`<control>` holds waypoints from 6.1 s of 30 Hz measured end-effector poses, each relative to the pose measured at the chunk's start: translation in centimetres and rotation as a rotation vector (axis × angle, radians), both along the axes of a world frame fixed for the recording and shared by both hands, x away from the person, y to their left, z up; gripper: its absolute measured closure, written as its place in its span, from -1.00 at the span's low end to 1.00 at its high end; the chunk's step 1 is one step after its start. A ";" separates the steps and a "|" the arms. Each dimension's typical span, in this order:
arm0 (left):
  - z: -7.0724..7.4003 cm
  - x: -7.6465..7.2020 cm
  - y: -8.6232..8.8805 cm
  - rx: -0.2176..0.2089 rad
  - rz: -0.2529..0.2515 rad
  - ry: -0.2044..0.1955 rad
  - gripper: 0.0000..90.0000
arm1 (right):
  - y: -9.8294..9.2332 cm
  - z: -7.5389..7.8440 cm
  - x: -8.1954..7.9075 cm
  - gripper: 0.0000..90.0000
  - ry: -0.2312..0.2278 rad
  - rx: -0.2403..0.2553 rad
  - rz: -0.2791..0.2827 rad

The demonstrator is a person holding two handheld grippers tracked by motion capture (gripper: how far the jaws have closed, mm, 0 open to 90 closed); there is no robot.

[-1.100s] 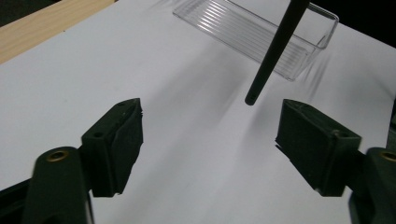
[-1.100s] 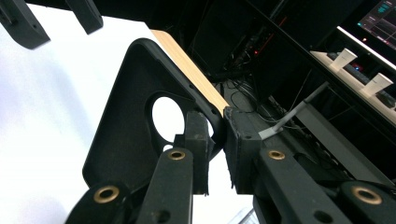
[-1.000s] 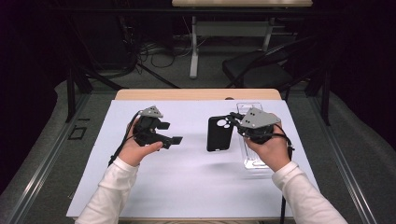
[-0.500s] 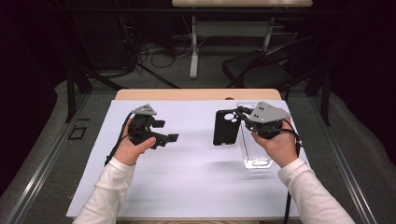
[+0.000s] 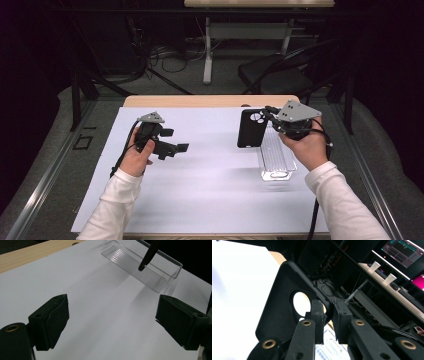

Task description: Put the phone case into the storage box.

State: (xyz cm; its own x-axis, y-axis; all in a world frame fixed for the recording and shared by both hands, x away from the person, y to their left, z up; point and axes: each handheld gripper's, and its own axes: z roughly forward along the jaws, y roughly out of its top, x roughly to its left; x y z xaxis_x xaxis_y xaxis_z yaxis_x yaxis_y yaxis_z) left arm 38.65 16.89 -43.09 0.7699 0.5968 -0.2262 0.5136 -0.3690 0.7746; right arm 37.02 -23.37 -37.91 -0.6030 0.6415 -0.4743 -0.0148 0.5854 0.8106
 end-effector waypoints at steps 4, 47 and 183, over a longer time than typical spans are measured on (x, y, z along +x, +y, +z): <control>-0.2 0.0 0.3 -0.002 0.009 -0.002 -0.74 | -0.5 0.2 0.6 0.79 -0.005 -0.007 -0.014; 0.1 -0.4 1.2 -0.026 0.037 -0.010 -0.74 | -4.1 0.7 6.9 0.79 -0.011 -0.044 -0.130; -0.4 -0.7 2.3 -0.014 0.081 -0.003 -0.74 | -5.4 -7.8 13.8 0.10 -0.049 -0.136 -0.273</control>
